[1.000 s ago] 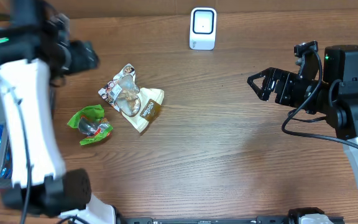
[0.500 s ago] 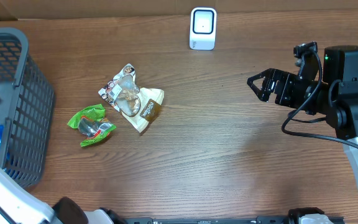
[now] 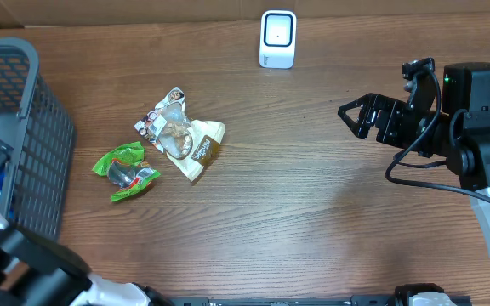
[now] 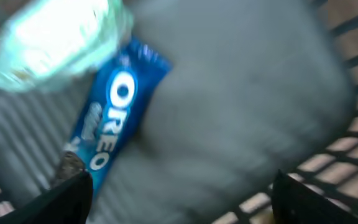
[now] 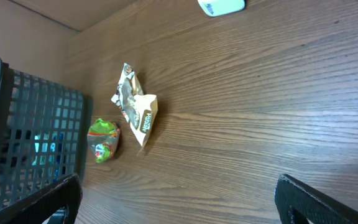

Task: Scan the item barcode
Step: 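Reach the left gripper into the basket and grasp the blue Oreo pack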

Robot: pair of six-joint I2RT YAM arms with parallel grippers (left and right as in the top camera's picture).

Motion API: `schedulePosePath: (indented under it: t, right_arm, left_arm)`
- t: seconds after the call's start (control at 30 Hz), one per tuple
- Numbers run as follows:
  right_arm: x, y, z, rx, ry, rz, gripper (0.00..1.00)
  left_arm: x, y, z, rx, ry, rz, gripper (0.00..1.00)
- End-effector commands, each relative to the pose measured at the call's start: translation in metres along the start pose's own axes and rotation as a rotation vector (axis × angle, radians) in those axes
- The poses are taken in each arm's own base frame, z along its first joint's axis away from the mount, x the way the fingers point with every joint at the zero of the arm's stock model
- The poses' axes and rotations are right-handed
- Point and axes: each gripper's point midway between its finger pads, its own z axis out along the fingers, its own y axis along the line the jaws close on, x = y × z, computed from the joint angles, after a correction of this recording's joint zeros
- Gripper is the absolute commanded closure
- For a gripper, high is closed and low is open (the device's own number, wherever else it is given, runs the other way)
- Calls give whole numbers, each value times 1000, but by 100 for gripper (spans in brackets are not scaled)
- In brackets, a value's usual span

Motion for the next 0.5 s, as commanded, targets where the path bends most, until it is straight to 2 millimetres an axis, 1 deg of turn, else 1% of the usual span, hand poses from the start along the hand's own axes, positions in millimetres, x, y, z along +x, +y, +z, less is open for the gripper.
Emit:
schedulePosePath:
  t: [0.0, 0.13, 0.2, 0.27, 0.37, 0.47]
  right_arm:
    - [-6, 7, -7, -21, -19, -6, 0]
    - [-7, 8, -7, -22, -22, -8, 0]
    - [-6, 7, -7, -21, -19, -6, 0]
    - [-4, 7, -7, -18, -12, -2, 0]
    - [-3, 6, -7, -13, -7, 2, 0]
    - [-2, 5, -7, -12, -5, 4, 0]
  left_arm:
    - [13, 18, 31, -44, 78, 34, 16]
    - [19, 24, 46, -64, 113, 32, 15]
    - [20, 27, 53, -72, 120, 29, 10]
    - [20, 30, 64, -74, 127, 28, 4]
    - [29, 32, 81, -78, 171, 47, 3]
    - [39, 39, 96, -103, 214, 54, 4]
